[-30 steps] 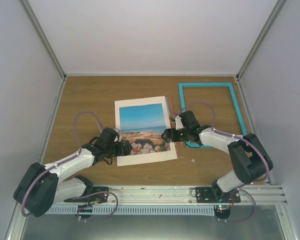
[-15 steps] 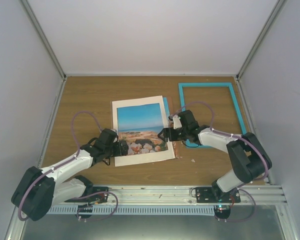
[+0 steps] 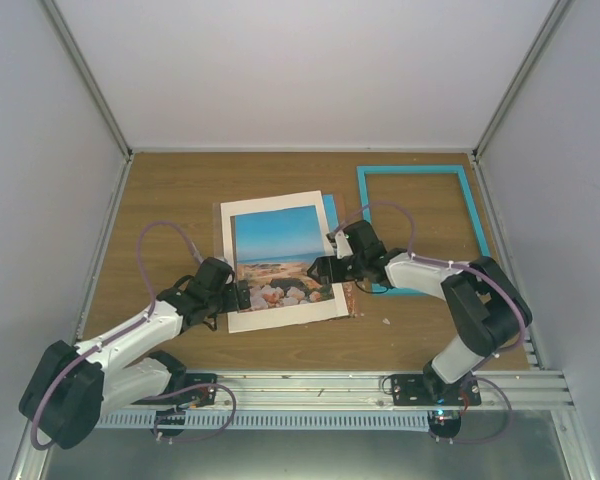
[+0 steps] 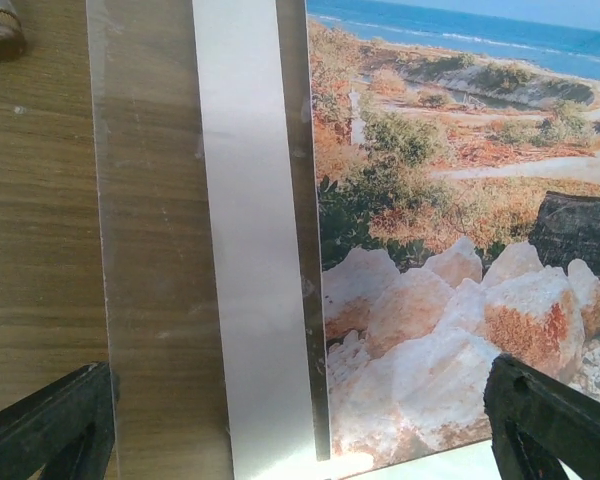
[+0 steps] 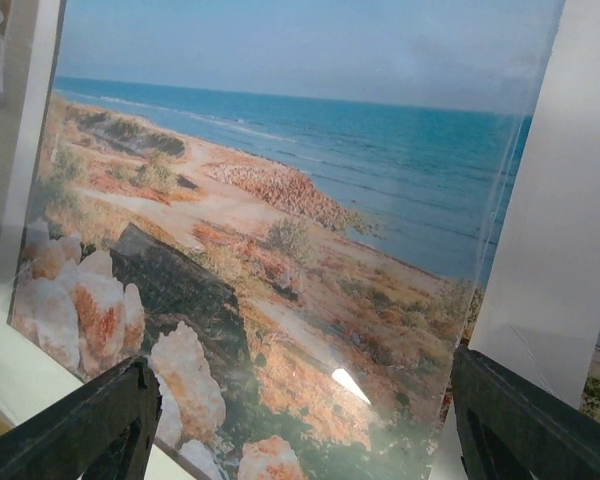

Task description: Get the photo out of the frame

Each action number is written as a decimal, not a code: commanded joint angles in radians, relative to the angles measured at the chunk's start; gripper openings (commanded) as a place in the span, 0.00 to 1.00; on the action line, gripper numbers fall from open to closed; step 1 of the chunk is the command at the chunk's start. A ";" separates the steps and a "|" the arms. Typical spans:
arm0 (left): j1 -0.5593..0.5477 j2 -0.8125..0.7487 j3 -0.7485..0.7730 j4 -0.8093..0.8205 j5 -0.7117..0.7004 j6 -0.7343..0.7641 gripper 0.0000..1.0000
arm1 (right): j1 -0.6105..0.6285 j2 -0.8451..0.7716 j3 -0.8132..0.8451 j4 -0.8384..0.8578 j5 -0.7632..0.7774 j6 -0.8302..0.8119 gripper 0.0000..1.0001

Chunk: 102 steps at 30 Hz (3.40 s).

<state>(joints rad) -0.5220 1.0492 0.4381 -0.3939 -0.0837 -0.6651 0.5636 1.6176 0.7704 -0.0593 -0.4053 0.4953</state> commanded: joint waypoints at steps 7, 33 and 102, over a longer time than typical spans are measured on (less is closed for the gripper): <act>-0.007 0.010 0.019 0.062 0.029 0.000 0.99 | 0.021 -0.078 0.031 -0.127 0.171 -0.013 0.81; -0.008 0.057 0.023 0.069 0.006 0.010 0.99 | 0.098 0.043 0.094 -0.082 0.113 0.009 0.82; -0.150 0.130 0.082 0.114 0.111 -0.004 0.99 | 0.105 -0.170 -0.033 -0.320 0.308 0.069 0.97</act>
<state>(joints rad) -0.6621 1.1656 0.5014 -0.3336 0.0257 -0.6716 0.6750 1.4368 0.7441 -0.3962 -0.1089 0.5495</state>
